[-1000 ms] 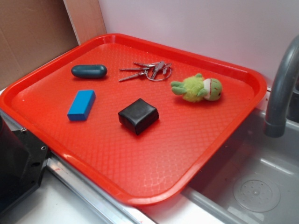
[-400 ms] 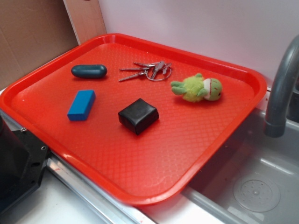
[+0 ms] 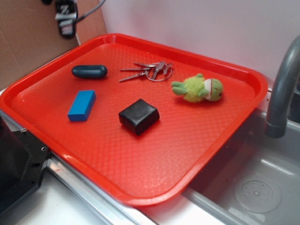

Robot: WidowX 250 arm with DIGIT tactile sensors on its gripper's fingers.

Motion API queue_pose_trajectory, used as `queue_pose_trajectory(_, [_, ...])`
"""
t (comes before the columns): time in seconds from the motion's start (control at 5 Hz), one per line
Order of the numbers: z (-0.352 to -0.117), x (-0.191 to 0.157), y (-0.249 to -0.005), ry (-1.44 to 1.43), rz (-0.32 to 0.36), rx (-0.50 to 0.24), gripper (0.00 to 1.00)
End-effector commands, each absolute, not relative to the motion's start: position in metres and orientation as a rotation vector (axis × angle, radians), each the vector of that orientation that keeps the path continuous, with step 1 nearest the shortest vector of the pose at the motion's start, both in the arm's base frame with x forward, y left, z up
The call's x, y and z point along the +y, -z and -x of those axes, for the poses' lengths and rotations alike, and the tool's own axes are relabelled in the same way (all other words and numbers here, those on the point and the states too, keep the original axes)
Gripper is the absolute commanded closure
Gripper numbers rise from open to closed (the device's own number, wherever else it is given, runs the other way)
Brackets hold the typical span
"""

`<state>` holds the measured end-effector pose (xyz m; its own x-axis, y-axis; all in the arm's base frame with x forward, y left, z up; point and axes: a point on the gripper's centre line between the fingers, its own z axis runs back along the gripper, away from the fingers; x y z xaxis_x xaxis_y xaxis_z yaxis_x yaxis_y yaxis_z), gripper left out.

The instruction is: Grab the plastic pickle.

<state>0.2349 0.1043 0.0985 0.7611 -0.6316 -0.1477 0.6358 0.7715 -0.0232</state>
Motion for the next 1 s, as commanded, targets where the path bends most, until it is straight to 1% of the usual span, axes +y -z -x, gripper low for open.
queue_pose_trajectory(0.0, [-0.239, 0.1, -0.068, 0.805, -0.104, 0.103, 0.0])
queue_pose_trajectory(0.2, [-0.251, 0.086, -0.069, 0.816, -0.073, 0.045, 0.0])
queue_pose_trajectory(0.4, [-0.267, 0.072, -0.07, 0.809, -0.063, 0.022, 0.0])
queue_pose_trajectory(0.6, [-0.269, 0.063, -0.05, 0.797, -0.029, 0.078, 0.0])
queue_pose_trajectory(0.8, [-0.27, 0.064, -0.024, 0.789, -0.033, 0.138, 0.0])
